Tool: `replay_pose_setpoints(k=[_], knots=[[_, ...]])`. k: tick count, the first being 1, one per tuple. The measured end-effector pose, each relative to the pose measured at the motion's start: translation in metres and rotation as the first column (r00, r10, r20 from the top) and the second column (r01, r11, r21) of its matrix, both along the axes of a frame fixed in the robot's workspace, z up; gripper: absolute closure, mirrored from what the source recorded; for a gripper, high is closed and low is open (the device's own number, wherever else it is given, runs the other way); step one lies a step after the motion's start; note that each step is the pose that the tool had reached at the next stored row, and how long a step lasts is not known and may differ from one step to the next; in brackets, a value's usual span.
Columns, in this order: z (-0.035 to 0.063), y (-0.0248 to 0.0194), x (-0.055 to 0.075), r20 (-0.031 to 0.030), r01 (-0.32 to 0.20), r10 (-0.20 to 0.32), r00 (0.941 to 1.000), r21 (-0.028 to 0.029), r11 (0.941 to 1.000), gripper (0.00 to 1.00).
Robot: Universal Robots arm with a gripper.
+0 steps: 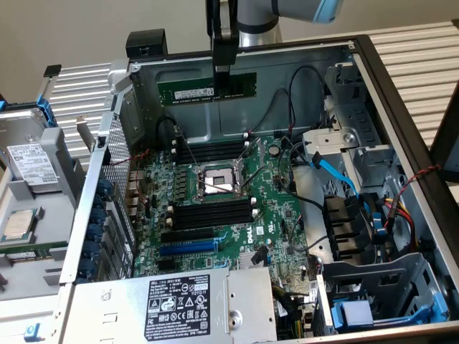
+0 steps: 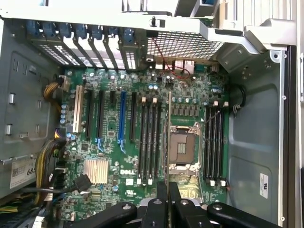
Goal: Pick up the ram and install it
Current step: 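Insert the ram into the slot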
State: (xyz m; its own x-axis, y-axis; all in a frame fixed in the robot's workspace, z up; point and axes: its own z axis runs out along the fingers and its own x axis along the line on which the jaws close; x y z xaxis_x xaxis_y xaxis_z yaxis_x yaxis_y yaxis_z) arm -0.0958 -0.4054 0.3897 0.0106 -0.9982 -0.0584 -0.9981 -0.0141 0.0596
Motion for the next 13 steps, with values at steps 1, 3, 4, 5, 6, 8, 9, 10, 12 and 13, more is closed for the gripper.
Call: replay_pose_setpoints(k=[1,3,4,5,6,8,9,10,12,13], knots=[[-0.0017,0.0,0.0,0.0,0.0,0.0,1.0,0.0001,1.0,0.87],[-0.0052,-0.0001,-0.001,0.0005,0.0,0.0,1.0,0.0001,1.0,0.87],[-0.007,-0.0001,-0.001,0.0006,0.0,0.0,1.0,0.0001,1.0,0.87],[-0.0088,-0.0002,-0.001,0.0006,0.0,0.0,1.0,-0.0002,1.0,0.87],[-0.0103,-0.0004,-0.001,0.0008,0.0,0.0,1.0,-0.0005,1.0,0.87],[-0.0123,-0.0007,-0.001,0.0008,0.0,0.0,1.0,-0.0046,1.0,0.87],[-0.0133,-0.0009,-0.001,0.0007,0.0,0.0,1.0,-0.0072,1.0,0.87],[-0.0144,-0.001,-0.001,0.0007,0.0,0.0,1.0,-0.0095,1.0,0.87],[-0.0171,-0.0011,-0.001,0.0007,0.001,-0.001,1.0,-0.0134,0.9999,0.87],[-0.0186,-0.0011,-0.002,0.0008,0.001,-0.001,1.0,-0.0146,0.9999,0.87]])
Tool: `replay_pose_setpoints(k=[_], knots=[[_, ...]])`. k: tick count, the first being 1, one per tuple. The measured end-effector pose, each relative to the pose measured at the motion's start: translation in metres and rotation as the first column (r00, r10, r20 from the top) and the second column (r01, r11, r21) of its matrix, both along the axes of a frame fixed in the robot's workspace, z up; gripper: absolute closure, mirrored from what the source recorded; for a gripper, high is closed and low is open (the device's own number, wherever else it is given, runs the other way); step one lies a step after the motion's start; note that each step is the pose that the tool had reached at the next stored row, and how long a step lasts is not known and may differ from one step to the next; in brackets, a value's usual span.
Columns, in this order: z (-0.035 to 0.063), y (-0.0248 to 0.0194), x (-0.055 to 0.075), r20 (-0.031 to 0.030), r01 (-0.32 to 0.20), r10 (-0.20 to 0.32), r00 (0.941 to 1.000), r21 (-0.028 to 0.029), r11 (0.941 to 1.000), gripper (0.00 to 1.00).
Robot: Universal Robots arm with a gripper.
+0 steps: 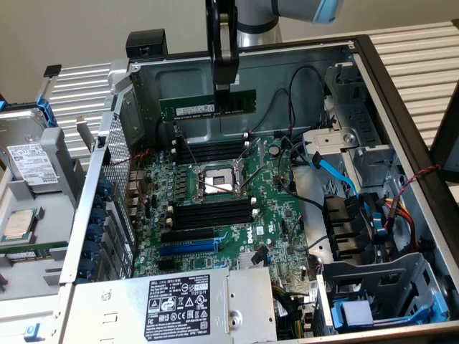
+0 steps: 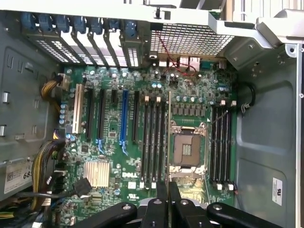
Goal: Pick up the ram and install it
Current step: 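Insert the ram into the slot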
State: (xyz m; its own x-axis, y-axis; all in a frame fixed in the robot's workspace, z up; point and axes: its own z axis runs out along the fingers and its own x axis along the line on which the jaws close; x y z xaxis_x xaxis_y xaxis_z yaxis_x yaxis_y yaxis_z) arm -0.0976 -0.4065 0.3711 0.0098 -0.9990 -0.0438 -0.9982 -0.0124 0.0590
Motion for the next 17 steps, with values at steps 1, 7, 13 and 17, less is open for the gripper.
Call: replay_pose_setpoints(k=[1,7,13,17], knots=[[-0.0017,0.0,-0.001,-0.0001,0.0,0.0,1.0,-0.0008,1.0,0.87],[-0.01,0.0,-0.004,0.0081,0.002,-0.002,1.0,-0.0031,1.0,0.87],[-0.0199,0.0,-0.005,0.0131,0.005,-0.005,0.9999,-0.0045,1.0,0.87],[-0.0272,-0.0001,-0.005,0.0141,0.008,-0.008,0.9999,-0.0048,1.0,0.87]])
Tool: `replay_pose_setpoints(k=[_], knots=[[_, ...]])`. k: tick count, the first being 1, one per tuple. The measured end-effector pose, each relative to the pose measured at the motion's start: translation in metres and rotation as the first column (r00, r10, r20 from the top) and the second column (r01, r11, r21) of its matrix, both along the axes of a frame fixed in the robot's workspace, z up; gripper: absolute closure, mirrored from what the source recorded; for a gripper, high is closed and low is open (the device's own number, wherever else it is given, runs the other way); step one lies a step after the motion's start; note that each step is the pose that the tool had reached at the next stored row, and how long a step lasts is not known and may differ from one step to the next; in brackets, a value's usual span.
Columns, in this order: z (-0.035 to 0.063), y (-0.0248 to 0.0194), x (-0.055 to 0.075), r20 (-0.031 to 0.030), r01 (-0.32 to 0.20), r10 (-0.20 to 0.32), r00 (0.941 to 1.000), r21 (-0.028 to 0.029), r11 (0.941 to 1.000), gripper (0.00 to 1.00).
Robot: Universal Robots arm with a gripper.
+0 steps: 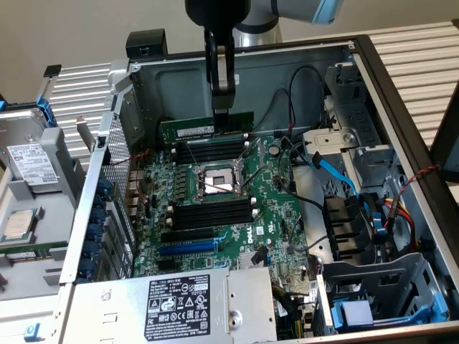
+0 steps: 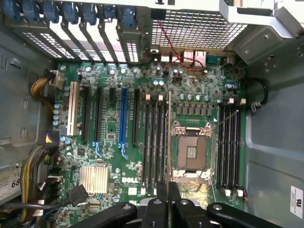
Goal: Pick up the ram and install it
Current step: 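Insert the ram into the slot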
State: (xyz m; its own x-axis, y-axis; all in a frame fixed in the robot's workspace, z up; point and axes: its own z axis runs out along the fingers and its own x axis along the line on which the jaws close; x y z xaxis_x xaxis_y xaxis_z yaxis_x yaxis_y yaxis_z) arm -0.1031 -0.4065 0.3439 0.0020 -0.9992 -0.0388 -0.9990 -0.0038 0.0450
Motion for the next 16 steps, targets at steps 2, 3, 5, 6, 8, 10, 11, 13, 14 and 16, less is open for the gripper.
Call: replay_pose_setpoints(k=[2,3,5,6,8,10,11,13,14,16], knots=[[-0.0035,-0.0002,-0.001,0.0013,0.001,-0.001,1.0,0.0,1.0,0.87],[-0.0047,-0.0007,-0.002,0.0017,0.002,-0.002,1.0,0.0,1.0,0.87],[-0.0062,-0.0025,-0.002,0.0021,0.003,-0.003,1.0,0.0,1.0,0.87],[-0.0068,-0.0035,-0.002,0.0021,0.003,-0.003,1.0,0.0,1.0,0.87],[-0.008,-0.0052,-0.002,0.0021,0.003,-0.003,1.0,0.0,1.0,0.87],[-0.0093,-0.0063,-0.002,0.0022,0.003,-0.003,1.0,0.0,1.0,0.87],[-0.0106,-0.0066,-0.002,0.0021,0.003,-0.003,1.0,-0.0007,1.0,0.87],[-0.0138,-0.0069,-0.003,0.0022,0.003,-0.003,1.0,-0.001,1.0,0.87],[-0.015,-0.0073,-0.003,0.0023,0.003,-0.003,1.0,-0.0009,1.0,0.87],[-0.0167,-0.0078,-0.004,0.0023,0.004,-0.004,1.0,-0.0031,1.0,0.87]])
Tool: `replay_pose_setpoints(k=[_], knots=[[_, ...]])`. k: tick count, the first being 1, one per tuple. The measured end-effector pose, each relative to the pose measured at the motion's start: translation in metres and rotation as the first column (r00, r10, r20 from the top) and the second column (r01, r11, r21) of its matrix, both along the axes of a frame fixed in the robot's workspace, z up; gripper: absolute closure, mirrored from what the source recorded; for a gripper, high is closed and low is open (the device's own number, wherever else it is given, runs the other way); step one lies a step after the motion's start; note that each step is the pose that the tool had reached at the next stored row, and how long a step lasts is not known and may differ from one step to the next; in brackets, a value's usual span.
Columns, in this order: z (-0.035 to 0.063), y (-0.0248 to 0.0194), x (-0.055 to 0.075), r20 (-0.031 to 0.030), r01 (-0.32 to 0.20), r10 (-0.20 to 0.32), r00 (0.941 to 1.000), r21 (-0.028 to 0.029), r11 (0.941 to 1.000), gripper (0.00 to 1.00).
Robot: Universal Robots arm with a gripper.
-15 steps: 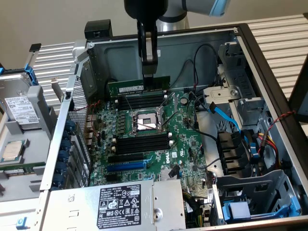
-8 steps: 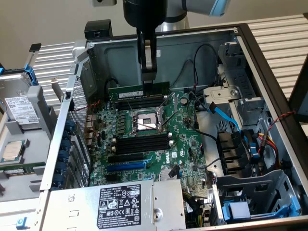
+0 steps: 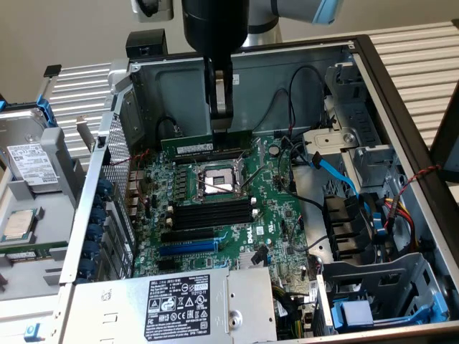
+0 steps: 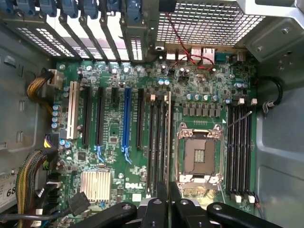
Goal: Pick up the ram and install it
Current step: 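Insert the ram into the slot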
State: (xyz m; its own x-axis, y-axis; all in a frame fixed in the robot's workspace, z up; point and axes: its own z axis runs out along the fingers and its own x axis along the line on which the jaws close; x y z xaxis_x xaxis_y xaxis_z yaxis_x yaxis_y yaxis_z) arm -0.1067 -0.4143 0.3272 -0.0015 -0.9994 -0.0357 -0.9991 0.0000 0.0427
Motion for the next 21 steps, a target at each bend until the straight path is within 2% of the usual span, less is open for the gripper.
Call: replay_pose_setpoints(k=[6,14,21], knots=[[-0.0081,-0.0005,-0.001,-0.0001,0.001,-0.001,1.0,-0.0097,1.0,0.87],[-0.0209,-0.0005,-0.002,0.0034,0.021,-0.021,0.9998,-0.0101,0.9997,0.87],[-0.025,-0.0004,-0.004,0.0061,0.024,-0.024,0.9997,-0.0099,0.9997,0.87]])
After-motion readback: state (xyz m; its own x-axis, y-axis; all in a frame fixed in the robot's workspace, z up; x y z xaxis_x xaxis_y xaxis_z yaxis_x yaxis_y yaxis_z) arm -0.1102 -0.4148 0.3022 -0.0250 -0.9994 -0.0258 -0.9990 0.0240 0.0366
